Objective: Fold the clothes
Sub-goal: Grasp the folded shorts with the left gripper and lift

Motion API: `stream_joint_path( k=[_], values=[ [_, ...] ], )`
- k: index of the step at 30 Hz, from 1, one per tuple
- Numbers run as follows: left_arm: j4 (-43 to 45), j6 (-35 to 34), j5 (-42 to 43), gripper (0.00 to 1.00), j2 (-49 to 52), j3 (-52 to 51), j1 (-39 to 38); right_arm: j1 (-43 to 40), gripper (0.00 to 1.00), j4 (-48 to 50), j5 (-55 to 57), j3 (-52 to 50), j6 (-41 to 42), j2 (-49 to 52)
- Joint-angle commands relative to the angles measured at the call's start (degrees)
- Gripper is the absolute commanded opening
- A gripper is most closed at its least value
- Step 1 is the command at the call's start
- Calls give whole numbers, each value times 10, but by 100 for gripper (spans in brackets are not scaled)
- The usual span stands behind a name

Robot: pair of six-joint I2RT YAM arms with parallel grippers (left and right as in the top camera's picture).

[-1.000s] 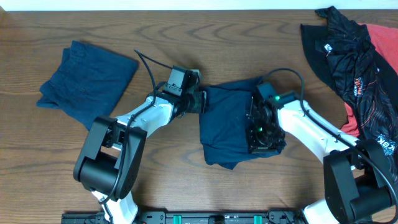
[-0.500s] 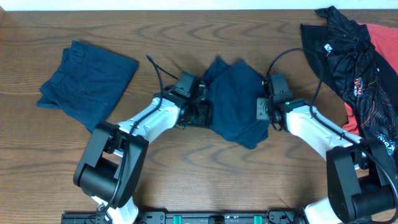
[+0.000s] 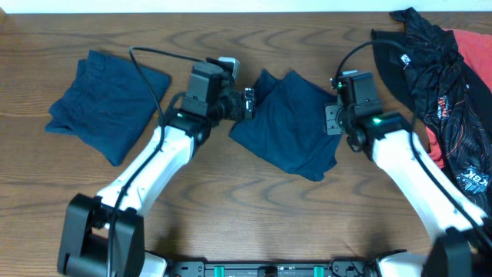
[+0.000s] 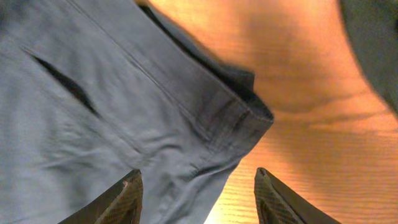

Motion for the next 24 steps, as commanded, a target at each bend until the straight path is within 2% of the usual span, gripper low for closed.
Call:
stream_joint_path(
  k=[1,2,7,12,21,24],
  values=[
    [-7,58,46,98,55,39,10,1,57,-19,-33,9,-10,-29],
    [-18,65,59,100,73,57,12,2,57,-28,-34,9,-10,-34],
    [-75,99,105,98,165,144,14,2,59,-68,-34,9,3,-44],
    [-85,99,134,98,246,206,15,1,61,-100,-34,9,3,-44],
    [-86,98,143,98,326,228,8,1,61,-104,-34,9,13,-44],
    [-88,98,176,98,336,228,-2,1,61,-104,-34,9,14,-43]
  ],
)
